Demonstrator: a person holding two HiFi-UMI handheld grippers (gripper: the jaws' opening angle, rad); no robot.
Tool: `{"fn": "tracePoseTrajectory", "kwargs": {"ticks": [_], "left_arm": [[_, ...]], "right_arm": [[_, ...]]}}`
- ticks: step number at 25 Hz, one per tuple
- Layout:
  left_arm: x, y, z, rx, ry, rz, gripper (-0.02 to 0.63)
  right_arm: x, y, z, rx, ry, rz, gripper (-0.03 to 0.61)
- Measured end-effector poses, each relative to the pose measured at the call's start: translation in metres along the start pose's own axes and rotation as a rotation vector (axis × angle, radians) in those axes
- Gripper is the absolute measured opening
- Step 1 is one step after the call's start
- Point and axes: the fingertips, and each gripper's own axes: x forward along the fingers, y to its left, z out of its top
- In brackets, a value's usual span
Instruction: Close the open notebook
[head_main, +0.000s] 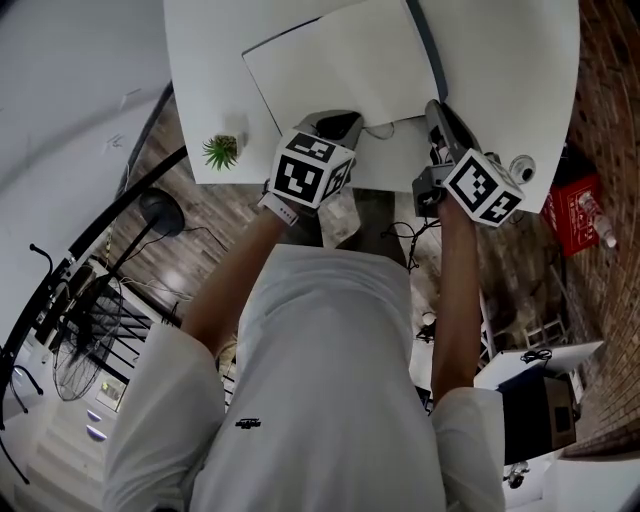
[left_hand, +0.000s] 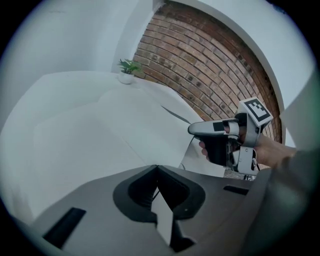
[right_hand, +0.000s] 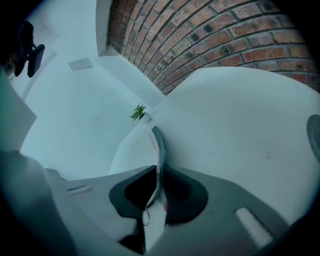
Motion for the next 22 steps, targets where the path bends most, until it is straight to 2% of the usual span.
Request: {"fn": "tracePoseTrajectory", "kwargs": {"ticks": [5,9,17,22], "left_arm": [[-0.004,0.002,0.007,-0.052,-0.031,0.0,0.003],[-0.017,0.009,0.014,-0.055,-0.085,0.043,0.003],[-0.048,0.015,0.027,-0.063,-0.171,0.071,0.003],[-0.063,0.012,0.024,-0.077,-0.196,0.074,0.003]], "right_arm": [[-0.005,0.01,0.003,-0.04,-0.01,-0.003,0.051],[-0.011,0.023,0.006,-0.094,-0.018,0.004,0.051],[-0.019,0.045,0.006,-0.171,-0.037,0.014,0.051],[-0.026,0.059,0.005,-0.202,-0.051,0.023,0.049]]}}
